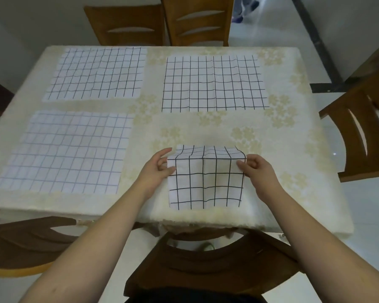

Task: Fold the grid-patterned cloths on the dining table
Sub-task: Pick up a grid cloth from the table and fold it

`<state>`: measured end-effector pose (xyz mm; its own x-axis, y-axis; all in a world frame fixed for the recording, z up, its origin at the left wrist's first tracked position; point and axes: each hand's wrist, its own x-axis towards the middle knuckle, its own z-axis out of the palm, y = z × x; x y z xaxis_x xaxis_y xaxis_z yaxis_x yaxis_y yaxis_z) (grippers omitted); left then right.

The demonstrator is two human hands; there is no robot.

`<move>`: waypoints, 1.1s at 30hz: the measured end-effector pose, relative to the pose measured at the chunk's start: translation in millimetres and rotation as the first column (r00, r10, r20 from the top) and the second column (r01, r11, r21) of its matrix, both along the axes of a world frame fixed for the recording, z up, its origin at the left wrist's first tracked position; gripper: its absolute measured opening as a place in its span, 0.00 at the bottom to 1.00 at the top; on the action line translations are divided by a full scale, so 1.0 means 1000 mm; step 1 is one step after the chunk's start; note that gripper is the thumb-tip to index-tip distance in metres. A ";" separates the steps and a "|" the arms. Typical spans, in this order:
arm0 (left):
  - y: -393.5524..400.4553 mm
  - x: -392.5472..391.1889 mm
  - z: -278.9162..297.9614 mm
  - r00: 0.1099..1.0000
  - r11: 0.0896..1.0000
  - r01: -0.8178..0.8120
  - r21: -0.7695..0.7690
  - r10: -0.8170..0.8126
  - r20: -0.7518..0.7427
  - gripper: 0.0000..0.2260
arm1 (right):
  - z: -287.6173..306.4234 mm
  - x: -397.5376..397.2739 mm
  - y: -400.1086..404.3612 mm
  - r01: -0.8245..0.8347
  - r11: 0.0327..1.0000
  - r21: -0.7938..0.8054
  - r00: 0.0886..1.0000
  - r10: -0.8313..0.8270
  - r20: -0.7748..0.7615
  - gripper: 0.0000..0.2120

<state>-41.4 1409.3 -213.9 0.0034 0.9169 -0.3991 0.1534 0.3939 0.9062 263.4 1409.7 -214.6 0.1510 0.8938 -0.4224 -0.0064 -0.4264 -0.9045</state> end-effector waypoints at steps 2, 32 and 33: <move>0.001 -0.001 0.013 1.000 0.999 0.006 0.032 -0.006 -0.001 0.24 | 0.009 -0.001 -0.003 0.037 0.999 0.032 0.999 -0.036 -0.008 0.12; -0.045 -0.092 0.085 0.903 0.901 0.373 0.221 -0.298 -0.310 0.05 | 0.071 -0.071 -0.100 -0.073 0.971 0.226 0.959 0.005 0.285 0.03; -0.044 -0.091 0.087 0.925 0.918 0.344 0.198 -0.295 -0.241 0.05 | 0.069 -0.072 -0.101 -0.066 0.973 0.220 0.962 0.004 0.272 0.04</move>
<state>-132.8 1365.2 -126.6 0.2535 0.9467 -0.1988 0.4254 0.0755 0.9019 191.0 1308.6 -145.5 0.1973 0.9675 -0.1580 0.2604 -0.2071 -0.9430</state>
